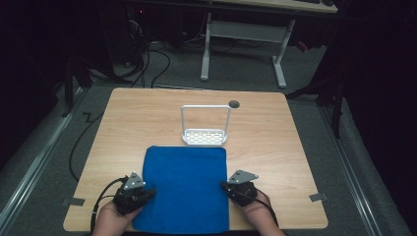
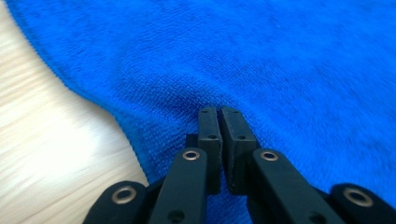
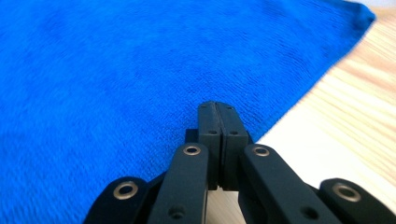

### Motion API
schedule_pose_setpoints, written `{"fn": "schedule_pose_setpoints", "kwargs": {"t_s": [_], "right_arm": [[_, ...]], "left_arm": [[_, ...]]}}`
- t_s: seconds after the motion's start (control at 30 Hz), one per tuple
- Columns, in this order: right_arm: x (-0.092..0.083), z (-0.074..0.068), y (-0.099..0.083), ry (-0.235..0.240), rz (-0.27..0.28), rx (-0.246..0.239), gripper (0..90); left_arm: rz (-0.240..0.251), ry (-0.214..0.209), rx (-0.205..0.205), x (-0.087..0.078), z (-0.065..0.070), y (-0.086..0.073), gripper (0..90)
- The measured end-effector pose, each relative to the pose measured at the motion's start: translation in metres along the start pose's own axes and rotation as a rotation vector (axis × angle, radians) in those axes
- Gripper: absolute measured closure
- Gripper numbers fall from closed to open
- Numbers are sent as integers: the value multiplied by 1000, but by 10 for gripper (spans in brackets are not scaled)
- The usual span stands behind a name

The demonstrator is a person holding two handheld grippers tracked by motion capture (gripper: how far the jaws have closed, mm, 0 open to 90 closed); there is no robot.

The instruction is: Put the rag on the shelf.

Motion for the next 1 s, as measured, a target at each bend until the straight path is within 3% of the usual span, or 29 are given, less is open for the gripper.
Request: {"fn": "schedule_pose_setpoints", "kwargs": {"t_s": [0.3,0.53,0.73,0.8,0.9,1.0], "right_arm": [[-17,34,-24,-50,-7,61,900],[-24,34,-30,-55,-10,55,900],[-35,28,-38,-22,-13,61,888],[-37,28,-39,-14,-5,66,843],[-39,34,-33,-30,52,112,769],[-38,42,-30,-46,92,144,694]], "left_arm": [[7,-82,37,20,24,10,840],[1,-110,22,13,32,1,831],[-10,-113,28,11,39,-4,815],[-12,-125,22,11,39,-3,793],[42,-85,11,8,30,2,703],[132,-34,-29,2,11,7,635]]}}
Point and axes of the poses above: each handheld gripper's, and its own axes: x roughly forward along the jaws, y roughly out of its top, z roughly to its right, the point moved 5 cm from there along x, roughly forward along the jaws, and after that the axes turned 10 degrees about -y, right-handed, at the moved point
